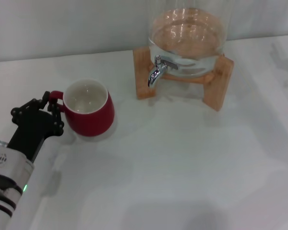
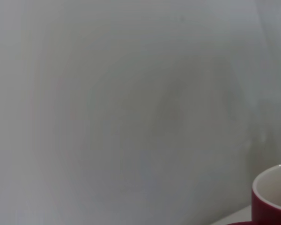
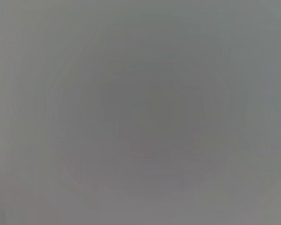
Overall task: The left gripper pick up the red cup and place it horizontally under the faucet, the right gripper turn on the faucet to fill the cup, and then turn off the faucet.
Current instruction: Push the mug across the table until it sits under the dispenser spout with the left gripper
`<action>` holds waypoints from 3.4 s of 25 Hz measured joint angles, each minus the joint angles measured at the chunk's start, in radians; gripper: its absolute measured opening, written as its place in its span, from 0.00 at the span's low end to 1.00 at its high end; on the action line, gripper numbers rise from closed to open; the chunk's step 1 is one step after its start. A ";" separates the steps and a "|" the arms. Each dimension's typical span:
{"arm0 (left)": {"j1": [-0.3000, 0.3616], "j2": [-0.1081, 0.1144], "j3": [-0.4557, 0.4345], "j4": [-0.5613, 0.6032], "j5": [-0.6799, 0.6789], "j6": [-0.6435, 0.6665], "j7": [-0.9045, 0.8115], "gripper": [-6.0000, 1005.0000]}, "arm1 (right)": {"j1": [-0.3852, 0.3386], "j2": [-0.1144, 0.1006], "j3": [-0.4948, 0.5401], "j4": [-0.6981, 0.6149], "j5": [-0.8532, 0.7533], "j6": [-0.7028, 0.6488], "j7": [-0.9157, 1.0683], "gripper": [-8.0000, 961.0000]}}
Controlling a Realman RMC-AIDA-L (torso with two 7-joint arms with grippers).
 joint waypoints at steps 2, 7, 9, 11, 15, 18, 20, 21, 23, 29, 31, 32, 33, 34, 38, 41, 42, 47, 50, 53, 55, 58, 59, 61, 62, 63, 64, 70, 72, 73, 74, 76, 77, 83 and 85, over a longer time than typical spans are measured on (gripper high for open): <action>-0.014 0.001 0.002 -0.004 0.001 0.001 -0.024 0.10 | 0.002 0.000 0.000 0.000 0.000 0.000 0.000 0.71; -0.054 0.002 0.011 -0.017 0.054 0.020 -0.102 0.10 | 0.006 0.000 -0.002 0.001 -0.001 0.000 0.000 0.71; -0.067 0.002 0.013 -0.018 0.080 0.031 -0.123 0.10 | 0.007 0.000 -0.004 0.002 -0.001 0.000 0.000 0.71; -0.074 0.002 0.014 -0.018 0.099 0.037 -0.141 0.10 | 0.008 0.000 -0.010 0.002 -0.001 0.000 0.000 0.71; -0.077 0.002 0.014 -0.016 0.134 0.042 -0.177 0.10 | 0.008 0.001 -0.015 0.003 -0.001 0.000 0.000 0.71; -0.076 0.002 0.016 -0.012 0.144 0.047 -0.179 0.10 | 0.008 0.001 -0.016 0.005 -0.002 0.000 0.000 0.71; -0.075 0.002 0.022 -0.006 0.152 0.057 -0.179 0.10 | 0.008 0.001 -0.016 0.009 -0.002 0.002 0.000 0.71; -0.075 0.002 0.025 -0.004 0.155 0.062 -0.180 0.10 | 0.008 0.002 -0.016 0.010 -0.002 0.004 0.000 0.71; -0.074 0.002 0.028 -0.002 0.156 0.068 -0.180 0.10 | 0.008 0.002 -0.019 0.010 -0.002 0.005 0.000 0.71; -0.071 0.001 0.029 0.001 0.156 0.085 -0.181 0.10 | 0.008 0.002 -0.028 0.011 -0.001 0.006 0.000 0.71; -0.072 0.000 0.027 0.001 0.154 0.102 -0.181 0.10 | 0.008 0.002 -0.032 0.011 -0.001 0.007 0.000 0.71; -0.073 0.000 0.025 0.001 0.153 0.113 -0.181 0.10 | 0.007 0.002 -0.037 0.011 -0.001 0.007 0.000 0.71; -0.074 0.001 0.023 0.001 0.152 0.123 -0.181 0.10 | 0.007 0.002 -0.043 0.011 -0.001 0.008 0.000 0.71; -0.075 0.001 0.022 0.001 0.151 0.130 -0.181 0.10 | 0.007 0.002 -0.050 0.011 -0.001 0.009 0.000 0.71; -0.080 0.002 0.021 -0.006 0.149 0.135 -0.181 0.10 | 0.007 0.002 -0.055 0.012 -0.001 0.010 0.000 0.71; -0.095 0.002 0.021 -0.007 0.148 0.142 -0.182 0.10 | 0.006 0.003 -0.061 0.012 -0.001 0.011 0.002 0.71; -0.100 0.002 0.021 -0.008 0.148 0.146 -0.182 0.10 | 0.006 0.003 -0.063 0.012 -0.001 0.011 0.002 0.71; -0.125 0.002 0.012 -0.017 0.147 0.175 -0.182 0.10 | 0.006 0.004 -0.065 0.014 -0.001 0.012 0.004 0.71; -0.138 0.003 0.005 -0.020 0.146 0.191 -0.183 0.10 | 0.007 0.006 -0.069 0.015 -0.001 0.014 0.004 0.71; -0.152 0.004 0.005 -0.023 0.146 0.208 -0.183 0.10 | 0.007 0.006 -0.078 0.015 -0.001 0.014 0.005 0.71; -0.158 0.004 0.005 -0.024 0.146 0.211 -0.183 0.10 | 0.007 0.006 -0.080 0.016 -0.001 0.014 0.004 0.71; -0.166 0.004 0.004 -0.024 0.146 0.219 -0.183 0.10 | 0.008 0.006 -0.081 0.020 -0.001 0.014 0.006 0.71; -0.166 0.004 0.004 -0.024 0.146 0.219 -0.183 0.10 | 0.008 0.006 -0.081 0.021 -0.001 0.014 0.006 0.71; -0.180 0.004 0.008 -0.019 0.150 0.241 -0.183 0.10 | 0.009 0.006 -0.086 0.023 -0.001 0.014 0.005 0.71; -0.181 0.004 0.009 -0.018 0.151 0.243 -0.183 0.10 | 0.009 0.006 -0.088 0.023 -0.001 0.014 0.005 0.71; -0.183 0.004 0.009 -0.018 0.152 0.246 -0.183 0.10 | 0.009 0.006 -0.091 0.023 -0.001 0.014 0.005 0.71; -0.185 0.004 0.009 -0.017 0.152 0.248 -0.183 0.10 | 0.009 0.006 -0.092 0.023 -0.001 0.014 0.005 0.71; -0.198 0.004 0.011 -0.009 0.155 0.251 -0.184 0.10 | 0.011 0.006 -0.102 0.023 -0.001 0.014 0.005 0.71; -0.204 0.004 0.013 -0.006 0.156 0.252 -0.184 0.10 | 0.011 0.006 -0.103 0.023 -0.001 0.014 0.005 0.71; -0.207 0.004 0.014 -0.005 0.156 0.252 -0.184 0.10 | 0.011 0.006 -0.103 0.024 -0.001 0.014 0.005 0.71; -0.210 0.004 0.014 -0.005 0.156 0.252 -0.184 0.10 | 0.011 0.006 -0.104 0.024 -0.001 0.014 0.005 0.71; -0.213 0.004 0.015 -0.004 0.156 0.253 -0.184 0.10 | 0.011 0.006 -0.110 0.024 -0.001 0.014 0.005 0.71; -0.215 0.004 0.015 -0.004 0.156 0.255 -0.184 0.10 | 0.011 0.006 -0.115 0.024 -0.001 0.014 0.005 0.71; -0.218 0.002 0.015 -0.010 0.157 0.266 -0.185 0.10 | 0.011 0.007 -0.129 0.024 -0.001 0.015 0.006 0.71; -0.221 0.002 0.015 -0.012 0.157 0.276 -0.185 0.10 | 0.011 0.008 -0.130 0.024 -0.001 0.017 0.007 0.71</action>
